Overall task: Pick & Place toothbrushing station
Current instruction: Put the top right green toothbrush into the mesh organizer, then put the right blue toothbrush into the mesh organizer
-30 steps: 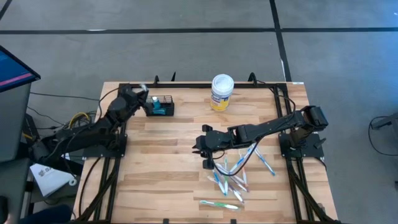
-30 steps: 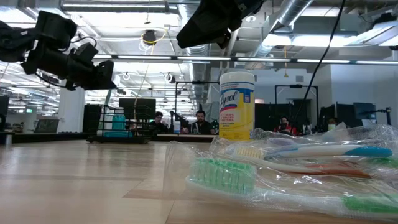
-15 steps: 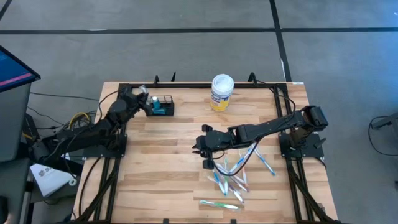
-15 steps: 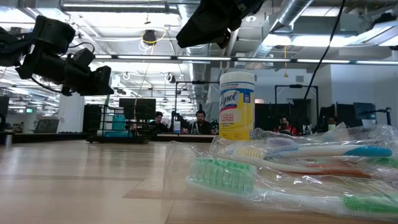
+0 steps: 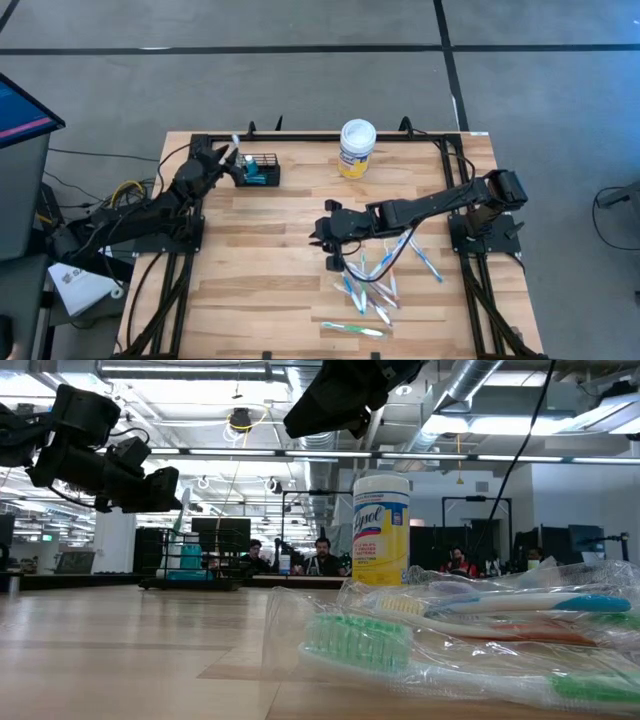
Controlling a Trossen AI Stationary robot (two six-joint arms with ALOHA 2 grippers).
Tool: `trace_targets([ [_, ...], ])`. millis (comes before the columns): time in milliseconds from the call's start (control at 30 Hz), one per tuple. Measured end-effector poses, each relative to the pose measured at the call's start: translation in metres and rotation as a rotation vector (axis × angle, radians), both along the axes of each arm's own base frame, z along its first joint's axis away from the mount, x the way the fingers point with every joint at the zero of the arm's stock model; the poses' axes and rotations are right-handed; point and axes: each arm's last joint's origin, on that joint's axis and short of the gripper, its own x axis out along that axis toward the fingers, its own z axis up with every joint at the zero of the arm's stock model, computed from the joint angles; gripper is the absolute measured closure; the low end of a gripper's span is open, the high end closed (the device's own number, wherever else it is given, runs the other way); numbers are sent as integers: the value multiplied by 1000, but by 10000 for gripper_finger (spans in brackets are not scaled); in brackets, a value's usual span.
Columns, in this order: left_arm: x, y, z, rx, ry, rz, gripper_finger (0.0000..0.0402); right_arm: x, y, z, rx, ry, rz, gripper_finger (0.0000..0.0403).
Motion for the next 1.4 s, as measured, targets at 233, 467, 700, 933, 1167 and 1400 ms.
trace_targets([
  [233,2,-2,0,2,1,-16,234,-6,-3,-5,8,85,-22,328],
  [467,5,-5,0,3,1,-49,233,-18,1,-5,44,186,-55,328],
  [700,12,-14,0,-12,4,-188,241,-32,11,-14,73,326,-98,328],
  [933,16,-22,-7,-45,85,-235,243,-38,21,-16,95,365,-116,328],
  [1167,26,-37,-7,-109,11,-472,244,-45,31,-18,129,414,-146,328],
  [1400,34,-57,-1,-132,-77,-681,244,-54,42,-22,209,519,-136,328],
])
